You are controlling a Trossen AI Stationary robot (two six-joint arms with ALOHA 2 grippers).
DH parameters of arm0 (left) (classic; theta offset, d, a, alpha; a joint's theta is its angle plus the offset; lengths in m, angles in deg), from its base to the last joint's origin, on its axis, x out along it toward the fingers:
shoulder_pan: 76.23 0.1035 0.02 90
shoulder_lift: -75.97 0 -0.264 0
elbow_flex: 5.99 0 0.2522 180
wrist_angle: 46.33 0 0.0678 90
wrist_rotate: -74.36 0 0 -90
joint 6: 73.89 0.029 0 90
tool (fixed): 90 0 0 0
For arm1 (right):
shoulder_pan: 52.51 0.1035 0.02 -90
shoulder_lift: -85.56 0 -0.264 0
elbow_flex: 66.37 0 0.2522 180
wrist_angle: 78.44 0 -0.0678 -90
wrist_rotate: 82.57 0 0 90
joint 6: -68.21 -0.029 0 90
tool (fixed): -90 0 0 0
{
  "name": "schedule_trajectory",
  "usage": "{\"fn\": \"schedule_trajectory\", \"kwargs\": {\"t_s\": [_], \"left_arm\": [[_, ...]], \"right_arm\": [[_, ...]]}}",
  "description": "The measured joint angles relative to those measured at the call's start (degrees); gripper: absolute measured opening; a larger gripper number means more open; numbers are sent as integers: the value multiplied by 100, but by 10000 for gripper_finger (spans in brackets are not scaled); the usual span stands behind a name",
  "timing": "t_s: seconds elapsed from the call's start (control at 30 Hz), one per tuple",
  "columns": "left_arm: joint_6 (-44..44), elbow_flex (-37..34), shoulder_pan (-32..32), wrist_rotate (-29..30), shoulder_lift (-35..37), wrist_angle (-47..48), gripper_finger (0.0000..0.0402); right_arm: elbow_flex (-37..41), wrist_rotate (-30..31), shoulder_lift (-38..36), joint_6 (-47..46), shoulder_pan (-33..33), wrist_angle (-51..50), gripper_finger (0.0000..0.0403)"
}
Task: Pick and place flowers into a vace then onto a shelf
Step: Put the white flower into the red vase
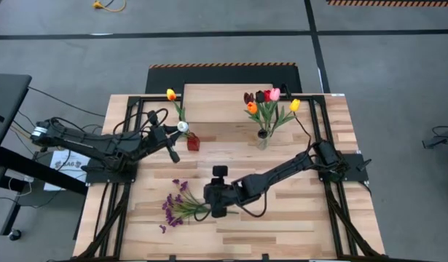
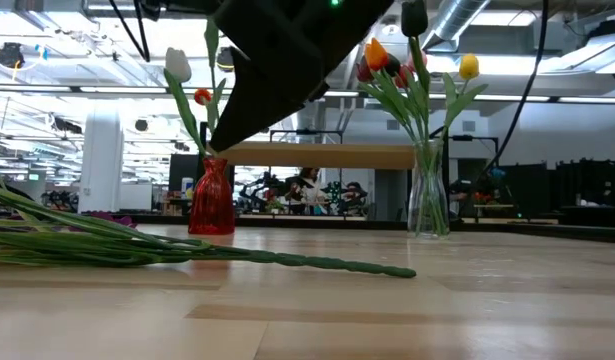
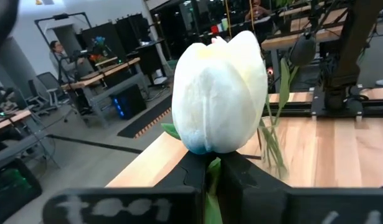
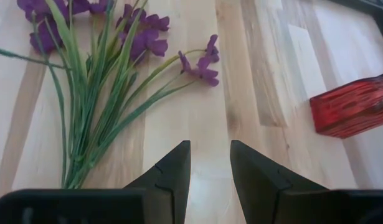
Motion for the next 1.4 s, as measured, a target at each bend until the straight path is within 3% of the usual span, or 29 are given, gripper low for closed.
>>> {"fn": "schedule_trajectory", "kwargs": {"t_s": [0.37, 0.87, 1.07, 1.4], "left_arm": [[-48, 0, 26, 44, 0, 165, 0], [-853, 0, 557, -179, -17, 680, 0], [-1175, 0, 866, -654, -17, 884, 0], [-916, 22, 1515, -1787, -17, 980, 0]], "right_arm": [[74, -2, 2, 10, 0, 218, 107], [74, -3, 2, 10, 0, 258, 107], [74, -3, 2, 8, 0, 267, 107], [74, -3, 2, 5, 4, 271, 107]]}}
